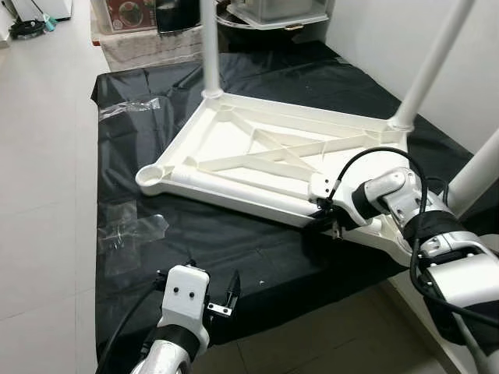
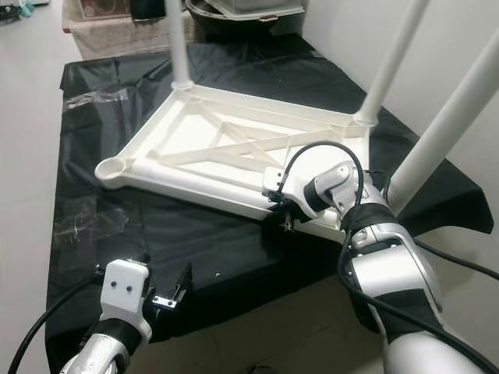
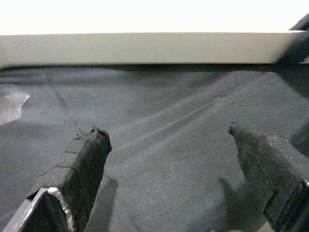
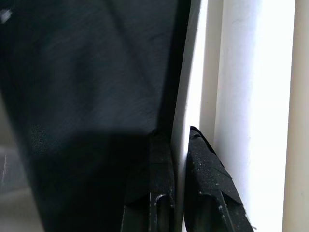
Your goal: Building children table
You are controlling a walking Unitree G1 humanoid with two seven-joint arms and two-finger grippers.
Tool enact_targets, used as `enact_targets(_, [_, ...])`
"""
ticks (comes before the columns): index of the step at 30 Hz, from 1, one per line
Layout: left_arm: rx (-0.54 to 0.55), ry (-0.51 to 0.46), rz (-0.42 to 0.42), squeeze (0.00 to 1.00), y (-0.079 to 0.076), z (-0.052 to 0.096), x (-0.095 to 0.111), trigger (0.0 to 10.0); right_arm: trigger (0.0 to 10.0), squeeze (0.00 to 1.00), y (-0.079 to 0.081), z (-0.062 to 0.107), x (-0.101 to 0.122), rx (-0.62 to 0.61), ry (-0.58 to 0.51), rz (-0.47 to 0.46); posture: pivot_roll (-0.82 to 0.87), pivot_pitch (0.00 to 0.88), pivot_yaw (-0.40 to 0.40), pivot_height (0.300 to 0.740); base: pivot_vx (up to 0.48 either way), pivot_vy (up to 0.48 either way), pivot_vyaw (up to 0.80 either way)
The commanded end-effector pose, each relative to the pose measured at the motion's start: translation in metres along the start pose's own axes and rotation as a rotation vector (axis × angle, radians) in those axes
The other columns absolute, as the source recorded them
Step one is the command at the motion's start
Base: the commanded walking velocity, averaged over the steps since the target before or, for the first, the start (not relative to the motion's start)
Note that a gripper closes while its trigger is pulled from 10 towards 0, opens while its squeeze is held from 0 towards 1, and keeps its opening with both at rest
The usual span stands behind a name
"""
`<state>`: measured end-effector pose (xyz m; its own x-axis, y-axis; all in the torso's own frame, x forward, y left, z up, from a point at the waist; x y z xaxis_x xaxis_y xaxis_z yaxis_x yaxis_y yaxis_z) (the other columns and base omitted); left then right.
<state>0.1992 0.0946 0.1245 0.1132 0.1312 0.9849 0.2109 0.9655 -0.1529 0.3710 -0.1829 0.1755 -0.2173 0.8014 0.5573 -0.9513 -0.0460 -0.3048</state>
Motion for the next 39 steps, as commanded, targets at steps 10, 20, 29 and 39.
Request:
enact_targets(10, [-0.002,0.012,0.006,0.00,0.002,0.001,-0.004,10.0,0.0,0.00,0.009,-0.010,0.014,0.149,0.043,0.306,0.04,0.135,-0.032,0.740,0.000,0.000,0.00])
enact_targets(20, [-0.005,-0.004,-0.012,0.00,0.001,0.000,-0.002,10.0,0.0,0.00,-0.003,-0.003,0.018,0.103,0.195,0.474,0.04,0.131,-0.040,0.740,0.000,0.000,0.00])
enact_targets(29, [0.000,-0.003,-0.007,0.00,0.001,-0.001,-0.003,10.0,0.0,0.00,-0.006,0.014,0.007,0.167,0.394,0.616,0.04,0.130,-0.042,0.740,0.000,0.000,0.00])
enact_targets(39, [-0.002,-0.002,-0.005,0.00,0.001,0.000,-0.003,10.0,0.0,0.00,-0.009,0.006,0.011,0.155,0.450,0.734,0.04,0.130,-0.040,0.740,0.000,0.000,0.00])
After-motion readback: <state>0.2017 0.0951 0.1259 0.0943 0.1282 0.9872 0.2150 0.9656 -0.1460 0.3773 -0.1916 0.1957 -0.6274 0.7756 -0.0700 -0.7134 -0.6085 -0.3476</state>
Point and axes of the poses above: a point about 5 cm out from each wrist's last joint towards the gripper, its own z axis pointing back from the gripper into the wrist, its own x axis along the axis of the wrist's last joint, y = z × x, the point moved 1 cm from there along -z, pointing out of the wrist towards the gripper, and after that the axes turned 7 degrees about z, right-handed, at the moved point
